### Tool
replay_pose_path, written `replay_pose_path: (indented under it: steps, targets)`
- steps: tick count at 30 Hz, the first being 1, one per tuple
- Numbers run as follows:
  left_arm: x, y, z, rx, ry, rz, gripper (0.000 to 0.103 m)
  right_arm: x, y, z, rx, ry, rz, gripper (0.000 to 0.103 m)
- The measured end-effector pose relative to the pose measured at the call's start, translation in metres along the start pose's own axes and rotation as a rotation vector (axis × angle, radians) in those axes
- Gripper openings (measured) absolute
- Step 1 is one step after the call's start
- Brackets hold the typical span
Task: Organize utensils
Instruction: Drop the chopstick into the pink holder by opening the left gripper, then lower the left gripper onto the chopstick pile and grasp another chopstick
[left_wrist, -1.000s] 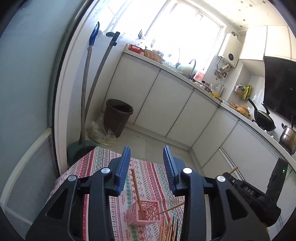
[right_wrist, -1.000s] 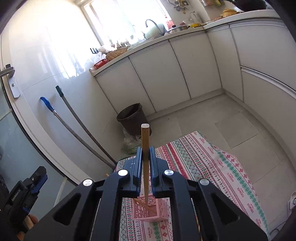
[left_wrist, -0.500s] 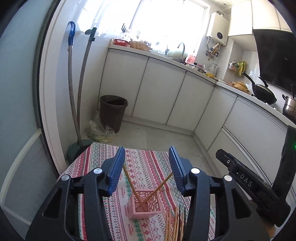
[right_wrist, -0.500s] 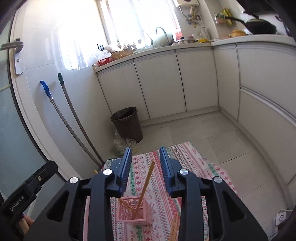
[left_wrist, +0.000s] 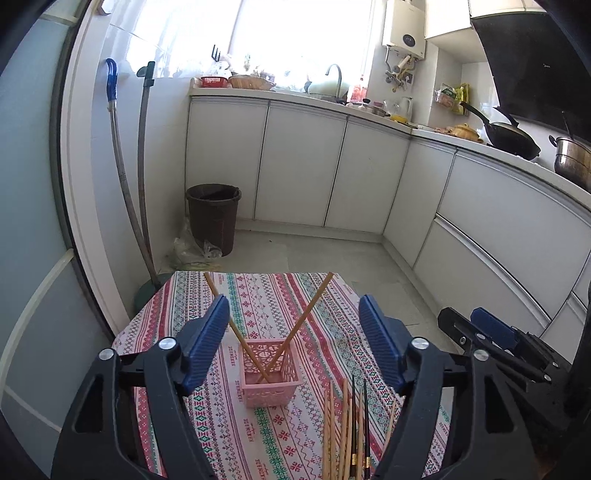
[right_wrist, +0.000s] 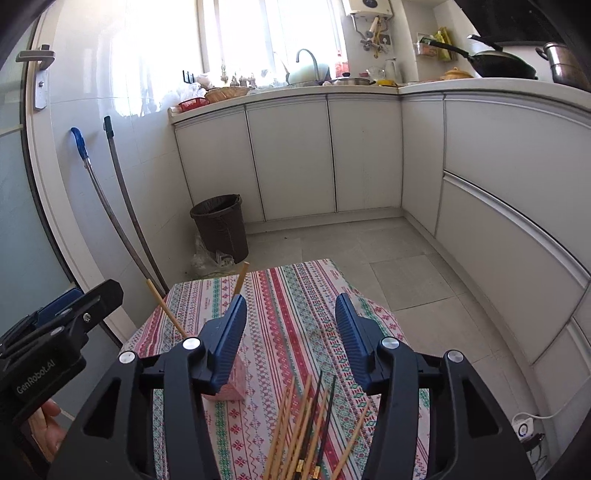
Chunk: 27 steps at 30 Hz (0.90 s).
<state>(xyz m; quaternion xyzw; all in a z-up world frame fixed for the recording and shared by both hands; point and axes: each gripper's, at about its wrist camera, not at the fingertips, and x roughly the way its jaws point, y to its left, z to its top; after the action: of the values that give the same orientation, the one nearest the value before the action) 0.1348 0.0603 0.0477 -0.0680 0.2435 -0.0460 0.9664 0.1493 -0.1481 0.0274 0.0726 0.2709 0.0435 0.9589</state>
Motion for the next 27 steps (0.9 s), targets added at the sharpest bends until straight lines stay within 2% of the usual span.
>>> replay_pose_path:
  steps: [8, 15, 17, 18, 19, 22, 27]
  targets:
    - [0.002, -0.012, -0.021, 0.030, 0.055, 0.007, 0.076, -0.011, -0.026, -0.023, 0.033, 0.016, -0.042, 0.066]
    - [0.006, -0.022, -0.035, 0.060, 0.085, 0.006, 0.089, -0.014, -0.038, -0.034, 0.054, 0.033, -0.057, 0.082]
    - [0.008, -0.023, -0.038, 0.065, 0.092, 0.009, 0.095, -0.015, -0.045, -0.039, 0.064, 0.041, -0.077, 0.088]
    - [0.009, -0.023, -0.040, 0.067, 0.097, 0.010, 0.096, -0.015, -0.048, -0.042, 0.072, 0.042, -0.093, 0.094]
    - [0.010, -0.023, -0.042, 0.067, 0.106, 0.011, 0.096, -0.015, -0.054, -0.044, 0.083, 0.045, -0.111, 0.096]
    - [0.016, -0.019, -0.049, 0.055, 0.152, -0.005, 0.096, -0.012, -0.073, -0.057, 0.120, 0.094, -0.182, 0.096]
    - [0.027, -0.020, -0.063, 0.053, 0.223, -0.034, 0.096, -0.010, -0.100, -0.076, 0.157, 0.146, -0.251, 0.096]
